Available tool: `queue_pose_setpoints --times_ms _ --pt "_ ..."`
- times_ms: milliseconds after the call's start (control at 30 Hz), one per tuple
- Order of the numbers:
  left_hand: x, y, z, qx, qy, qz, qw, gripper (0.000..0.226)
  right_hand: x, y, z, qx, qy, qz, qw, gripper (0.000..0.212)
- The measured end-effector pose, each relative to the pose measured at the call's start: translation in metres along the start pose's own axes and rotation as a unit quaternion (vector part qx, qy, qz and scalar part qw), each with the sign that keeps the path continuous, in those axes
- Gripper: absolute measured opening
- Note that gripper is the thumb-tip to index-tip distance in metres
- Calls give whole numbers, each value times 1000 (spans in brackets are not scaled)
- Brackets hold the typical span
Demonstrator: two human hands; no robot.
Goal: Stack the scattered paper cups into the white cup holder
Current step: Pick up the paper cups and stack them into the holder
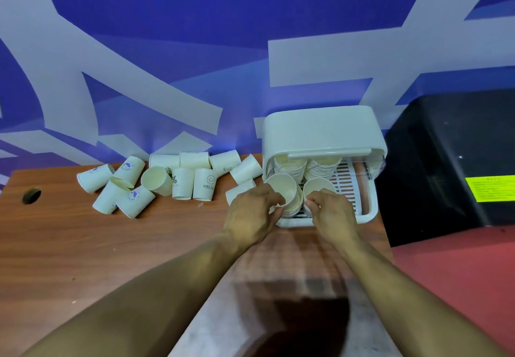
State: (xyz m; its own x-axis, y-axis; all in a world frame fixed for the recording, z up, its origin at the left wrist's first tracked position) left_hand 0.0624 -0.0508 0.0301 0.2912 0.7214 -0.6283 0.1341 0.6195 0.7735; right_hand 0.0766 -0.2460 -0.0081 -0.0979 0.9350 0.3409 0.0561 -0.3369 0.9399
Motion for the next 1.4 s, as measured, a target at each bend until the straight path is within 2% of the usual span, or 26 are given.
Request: queue_pose_setpoints --times_ms 133,400,633,767,867,967,1067,1167,1400 --pt "0 -7 4 37 9 18 999 21 1 -1 0 -9 -3 5 1000 11" --pt "4 -23 20 92 86 13 992 17 2 -1 2 -9 -2 3 1000 9" --pt "4 -25 18 81 106 16 991 17 4 1 2 15 -21 -5 1000 9" --pt "12 -13 -1 48 94 -23 994 38 4 3 -1 27 -41 -11 999 8" --pt "26 10 -21 39 107 -26 993 44 8 8 -8 -12 -65 7 998 20" --pt "49 39 -45 47 168 -10 985 42 27 16 -14 -54 -22 1 998 21" --pt "74 66 -71 45 227 4 973 39 57 23 -13 -61 19 -4 998 21" --pt "91 89 -97 27 271 -29 962 36 92 26 -12 -69 69 -8 995 21" --pt "132 129 -152 -9 310 -43 950 36 176 -1 -10 0 127 -33 991 25"
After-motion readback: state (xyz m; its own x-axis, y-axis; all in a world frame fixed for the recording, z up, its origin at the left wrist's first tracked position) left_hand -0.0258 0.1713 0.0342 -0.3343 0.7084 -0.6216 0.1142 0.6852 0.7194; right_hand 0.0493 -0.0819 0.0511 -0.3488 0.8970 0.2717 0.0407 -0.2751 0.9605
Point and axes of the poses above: each hand's wrist, its own z-axis towards the middle knuckle, its own y-axis out of the back of the hand, x = y × z, the point moved 2 cm from there along z, towards the middle knuckle, and after that the axes turned 12 degrees about -z, right-handed, at the moved point
